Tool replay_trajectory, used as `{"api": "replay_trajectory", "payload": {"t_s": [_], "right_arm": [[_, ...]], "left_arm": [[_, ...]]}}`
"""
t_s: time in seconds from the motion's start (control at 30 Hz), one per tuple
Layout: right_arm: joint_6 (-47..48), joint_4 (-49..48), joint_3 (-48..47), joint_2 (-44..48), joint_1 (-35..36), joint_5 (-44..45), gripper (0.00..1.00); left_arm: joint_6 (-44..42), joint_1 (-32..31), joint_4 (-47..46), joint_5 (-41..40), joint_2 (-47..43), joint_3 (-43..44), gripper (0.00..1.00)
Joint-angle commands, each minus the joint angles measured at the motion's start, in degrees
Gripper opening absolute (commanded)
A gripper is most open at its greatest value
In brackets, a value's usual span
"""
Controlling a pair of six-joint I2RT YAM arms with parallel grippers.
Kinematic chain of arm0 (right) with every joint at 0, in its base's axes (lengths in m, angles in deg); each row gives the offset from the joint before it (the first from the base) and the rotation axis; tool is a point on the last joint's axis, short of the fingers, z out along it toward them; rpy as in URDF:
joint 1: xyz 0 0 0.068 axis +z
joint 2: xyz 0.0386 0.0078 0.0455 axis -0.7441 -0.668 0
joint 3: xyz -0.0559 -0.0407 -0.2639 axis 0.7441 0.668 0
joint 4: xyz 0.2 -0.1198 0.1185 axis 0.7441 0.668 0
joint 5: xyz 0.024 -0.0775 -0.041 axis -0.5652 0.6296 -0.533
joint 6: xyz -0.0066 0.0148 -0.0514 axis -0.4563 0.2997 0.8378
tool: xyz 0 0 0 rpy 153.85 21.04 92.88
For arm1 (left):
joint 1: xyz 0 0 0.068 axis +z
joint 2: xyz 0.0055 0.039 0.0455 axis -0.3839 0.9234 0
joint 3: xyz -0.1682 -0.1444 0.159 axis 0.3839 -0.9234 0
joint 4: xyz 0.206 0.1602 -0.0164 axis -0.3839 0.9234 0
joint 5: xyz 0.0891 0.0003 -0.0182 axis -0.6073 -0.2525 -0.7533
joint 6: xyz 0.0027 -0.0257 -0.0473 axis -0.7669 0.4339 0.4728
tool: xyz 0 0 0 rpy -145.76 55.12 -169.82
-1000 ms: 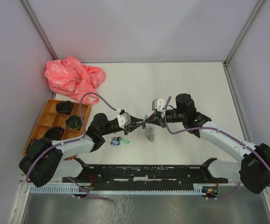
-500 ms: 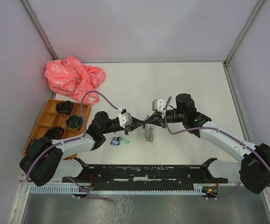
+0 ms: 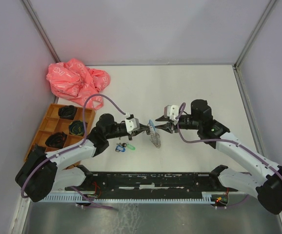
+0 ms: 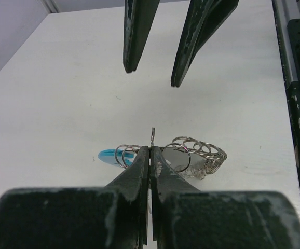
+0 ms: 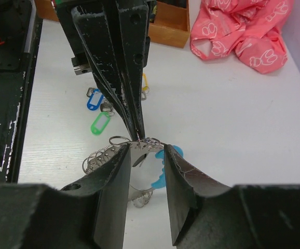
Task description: Put the keys on the keyring
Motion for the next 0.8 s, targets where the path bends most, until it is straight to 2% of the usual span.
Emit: {"api": "replay_trajectory", "payload": {"t_s": [0.0, 0.37, 0.77], "right_arm": [[5.14, 0.71, 0.13, 1.49, -0.08, 0.94, 0.41], [10.99, -0.07, -1.16, -3.81, 0.87, -1.54, 0.40], [14.38, 0.57, -2.23, -7.16, 2.53, -2.03, 0.34]], "left_arm": [[-5.84, -0.01, 5.29, -2.05, -2.64, 2.80, 0.03], [-5.91, -0.76, 7.19, -2.64, -4.21, 3.85, 0.03], [-4.54, -1.10, 7.49, -2.85, -5.19, 4.45, 0.03]]}}
